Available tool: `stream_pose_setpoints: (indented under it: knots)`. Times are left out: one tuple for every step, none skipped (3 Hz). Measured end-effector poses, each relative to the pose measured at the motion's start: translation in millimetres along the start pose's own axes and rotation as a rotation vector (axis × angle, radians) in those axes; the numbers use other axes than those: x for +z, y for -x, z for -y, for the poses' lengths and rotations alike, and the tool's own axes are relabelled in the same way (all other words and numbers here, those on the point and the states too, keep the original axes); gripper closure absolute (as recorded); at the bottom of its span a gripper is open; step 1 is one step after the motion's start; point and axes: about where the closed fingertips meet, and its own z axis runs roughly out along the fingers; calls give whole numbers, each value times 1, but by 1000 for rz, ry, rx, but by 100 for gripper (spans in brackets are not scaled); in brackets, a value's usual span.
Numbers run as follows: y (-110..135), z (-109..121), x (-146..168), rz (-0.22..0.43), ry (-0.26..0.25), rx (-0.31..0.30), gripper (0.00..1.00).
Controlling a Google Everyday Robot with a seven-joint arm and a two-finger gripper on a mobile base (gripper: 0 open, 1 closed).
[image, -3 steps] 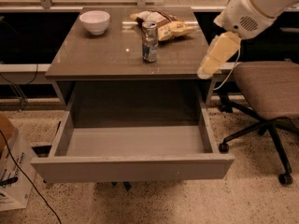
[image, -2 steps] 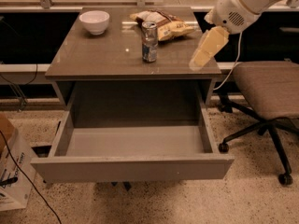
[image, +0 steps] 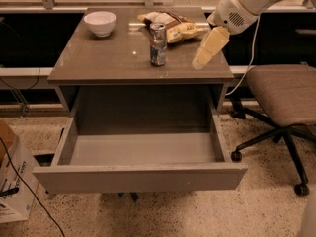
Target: Place redbull can into top drawer
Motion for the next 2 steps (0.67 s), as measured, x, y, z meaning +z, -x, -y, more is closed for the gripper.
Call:
stream_pose_setpoints:
  knots:
    - [1, 0, 17, 34, -2, 44, 0]
    - [12, 9, 38, 113, -22, 80, 0]
